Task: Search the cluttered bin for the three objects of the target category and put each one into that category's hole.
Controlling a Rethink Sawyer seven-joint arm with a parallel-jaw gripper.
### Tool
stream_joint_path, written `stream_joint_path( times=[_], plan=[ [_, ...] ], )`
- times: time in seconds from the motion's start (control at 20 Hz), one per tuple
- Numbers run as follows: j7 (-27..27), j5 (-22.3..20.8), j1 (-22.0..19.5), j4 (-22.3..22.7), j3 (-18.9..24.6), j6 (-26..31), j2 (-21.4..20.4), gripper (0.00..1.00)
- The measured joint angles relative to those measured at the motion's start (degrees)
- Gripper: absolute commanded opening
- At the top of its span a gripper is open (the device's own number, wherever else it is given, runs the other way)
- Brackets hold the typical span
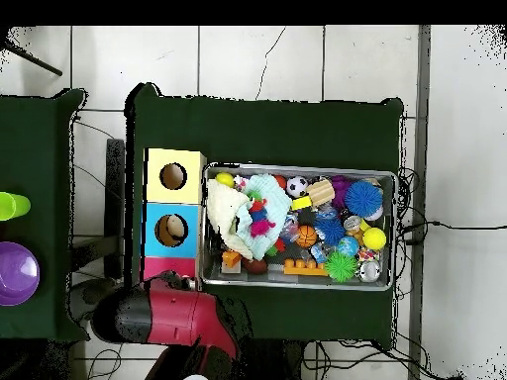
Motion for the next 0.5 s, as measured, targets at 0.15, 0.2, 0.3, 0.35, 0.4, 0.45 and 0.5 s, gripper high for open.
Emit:
stream_joint_path(
  times=[0.15,0.2,0.3,0.35,0.4,0.45,0.5],
  plan=[
    [0.0,0.3,0.2,-0.2,0.0,0.0,0.0,0.0],
    [0.0,0.4,0.2,-0.2,0.0,0.0,0.0,0.0],
    [0.0,1.0,0.4,-0.4,0.0,0.0,0.0,0.0],
    [0.0,1.3,0.5,-0.5,0.0,0.0,0.0,0.0],
    [0.0,1.4,0.6,-0.6,0.0,0.0,0.0,0.0],
    [0.1,1.7,0.7,-0.7,0.0,0.1,0.0,0.0],
    [0.2,2.0,1.1,-1.0,-0.1,0.3,0.0,0.0]
  ],
)
